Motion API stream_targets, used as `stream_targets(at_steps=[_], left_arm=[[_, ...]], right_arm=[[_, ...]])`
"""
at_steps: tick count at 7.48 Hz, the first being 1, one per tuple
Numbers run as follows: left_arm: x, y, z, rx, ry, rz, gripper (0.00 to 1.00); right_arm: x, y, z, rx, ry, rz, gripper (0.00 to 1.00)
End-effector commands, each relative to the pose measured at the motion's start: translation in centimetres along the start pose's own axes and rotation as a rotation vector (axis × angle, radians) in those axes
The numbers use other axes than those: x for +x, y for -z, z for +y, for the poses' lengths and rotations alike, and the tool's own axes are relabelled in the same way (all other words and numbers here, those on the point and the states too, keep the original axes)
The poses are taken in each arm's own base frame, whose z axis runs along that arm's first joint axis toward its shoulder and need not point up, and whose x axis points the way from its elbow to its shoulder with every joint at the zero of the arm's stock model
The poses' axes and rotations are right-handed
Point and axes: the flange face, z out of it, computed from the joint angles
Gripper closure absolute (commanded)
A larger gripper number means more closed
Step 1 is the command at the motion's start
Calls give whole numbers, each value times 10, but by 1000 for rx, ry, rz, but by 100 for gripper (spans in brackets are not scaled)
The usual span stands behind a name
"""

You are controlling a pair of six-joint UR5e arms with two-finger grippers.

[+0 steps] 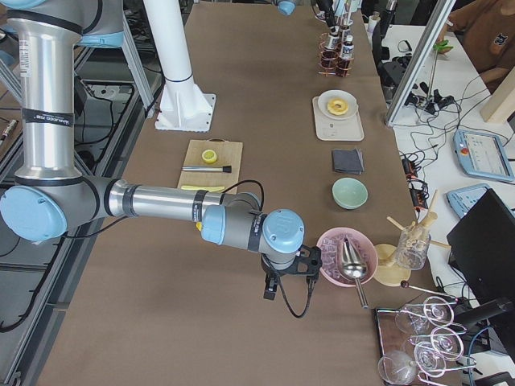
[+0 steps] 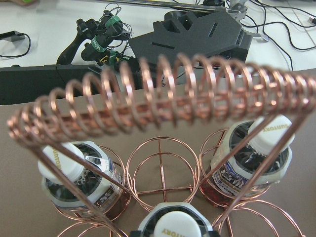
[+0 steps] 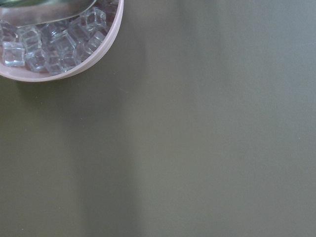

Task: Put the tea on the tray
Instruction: 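Close the left gripper on the nearest tea bottle's cap in the rack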

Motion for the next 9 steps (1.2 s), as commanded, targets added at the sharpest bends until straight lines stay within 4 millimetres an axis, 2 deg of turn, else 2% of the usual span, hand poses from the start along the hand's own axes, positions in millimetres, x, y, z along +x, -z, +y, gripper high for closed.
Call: stream_targets(at_steps=[1, 3, 5, 8, 9], left_arm=[[2, -1, -3, 0, 0, -4, 35], [2, -2, -2, -3, -1, -5, 36], [1, -5, -2, -4, 0, -7, 43], [-1, -8, -1, -9, -1, -10, 72], [-1, -10, -2, -8, -1, -9, 88]], right_arm=[[2, -1, 1, -3, -4, 0, 0], [2, -2, 1, -3, -5, 0, 0], [2, -1, 0, -2, -6, 0, 0], [2, -2, 1, -3, -7, 0, 0], [2, -2, 1, -3, -7, 0, 0]])
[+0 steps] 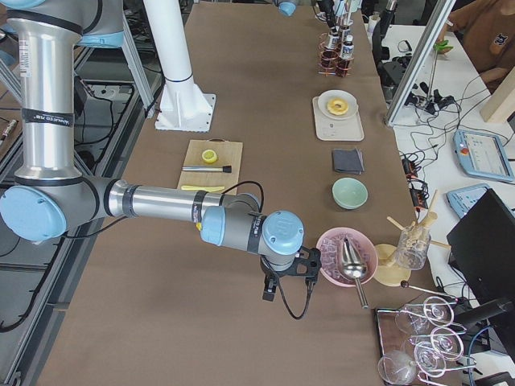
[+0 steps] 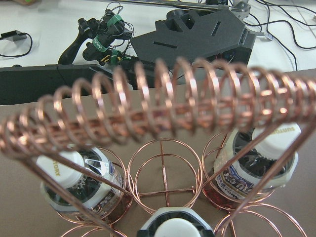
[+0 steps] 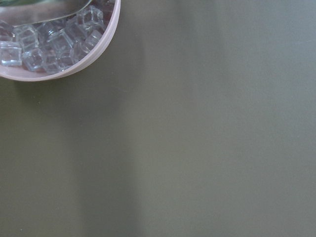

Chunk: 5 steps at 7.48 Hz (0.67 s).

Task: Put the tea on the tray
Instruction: 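Close the left gripper on the nearest tea bottle's cap in the rack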

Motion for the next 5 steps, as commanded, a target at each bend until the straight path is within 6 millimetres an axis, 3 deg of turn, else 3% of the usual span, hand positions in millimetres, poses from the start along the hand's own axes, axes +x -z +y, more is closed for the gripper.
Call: stream_targets(at_steps=[1, 3, 5], left_arm=[[-3, -1, -2, 3, 3, -1, 100], [-13, 34, -31, 54, 28, 1, 100], [-19, 67, -47, 28, 57, 42, 100]], right_arm=[[0, 0, 0, 0, 1, 0, 0], [2, -2, 2, -3, -2, -3, 0], [2, -2, 2, -3, -2, -3, 0]])
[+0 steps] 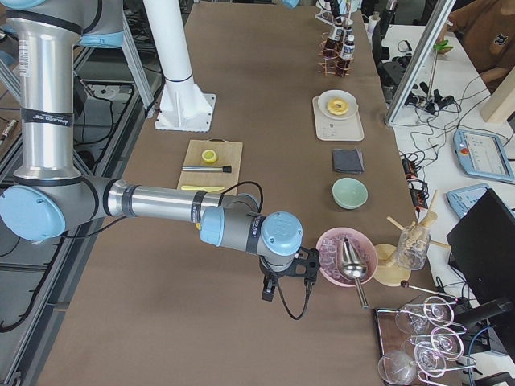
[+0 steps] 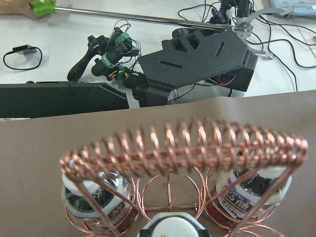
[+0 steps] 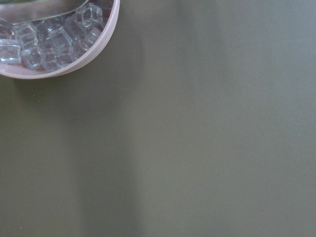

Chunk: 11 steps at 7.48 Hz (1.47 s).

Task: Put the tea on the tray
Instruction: 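Lift the tea bottle up out of the copper rack with the left gripper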

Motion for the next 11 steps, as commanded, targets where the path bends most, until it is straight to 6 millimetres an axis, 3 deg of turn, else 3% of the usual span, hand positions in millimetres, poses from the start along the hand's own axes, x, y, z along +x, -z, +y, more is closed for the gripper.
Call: stream_targets(at_steps=[1, 3, 4, 6, 7, 9, 10, 11], left_arm=[[4, 51, -23, -10, 32, 27, 100], [4, 126, -44, -8, -17, 4, 100], [3, 152, -41, 4, -40, 6, 100], [-10, 170, -1, 5, -23, 12, 100], [14, 181, 12, 16, 36, 46, 100], [88, 171, 54, 6, 77, 92, 100], [139, 150, 88, 23, 90, 77, 100], [202, 136, 112, 39, 104, 90, 100]], right_arm=[[0, 0, 0, 0, -2, -1, 0], [0, 0, 0, 0, -2, -1, 0], [1, -1, 0, -1, -3, -1, 0], [0, 0, 0, 0, -2, -1, 0], [0, 0, 0, 0, -2, -1, 0], [-1, 1, 0, 2, 1, -1, 0], [-4, 4, -4, 7, 6, 1, 0], [-6, 5, -6, 10, 10, 1, 0]])
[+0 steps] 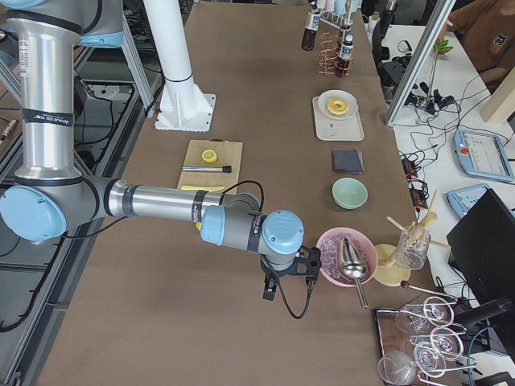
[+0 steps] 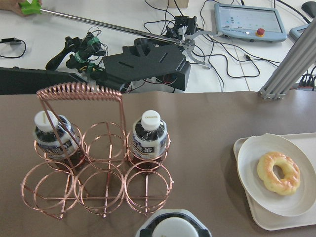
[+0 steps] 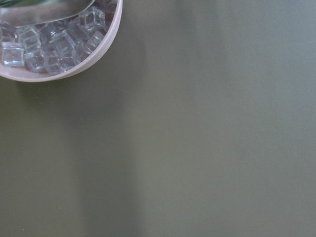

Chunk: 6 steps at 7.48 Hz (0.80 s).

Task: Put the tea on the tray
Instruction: 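Lift the tea bottle up out of the copper rack with the left gripper, then carry the bottle toward the tray and lower it onto the table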

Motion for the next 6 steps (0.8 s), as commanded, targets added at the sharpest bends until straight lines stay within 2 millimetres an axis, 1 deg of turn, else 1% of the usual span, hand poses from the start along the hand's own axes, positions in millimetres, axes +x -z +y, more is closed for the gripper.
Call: stream_targets(at_steps=[1, 2, 3, 4, 5, 6], left_arm=[[167, -36, 76, 9, 54, -16, 100], [247, -27, 89, 29, 52, -49, 100], [298, -35, 108, 47, 77, -67, 100], [329, -49, 125, 63, 65, -84, 100], [354, -59, 143, 83, 34, -95, 100], [373, -59, 158, 87, 17, -86, 100]], right_arm=[[-3, 4, -5, 7, 4, 2, 0], [-2, 4, -5, 8, 1, 2, 0], [0, 3, -4, 6, -3, 2, 0], [0, 4, -4, 7, -4, 2, 0], [0, 4, -4, 7, -4, 2, 0], [1, 4, -3, 8, -6, 0, 0]])
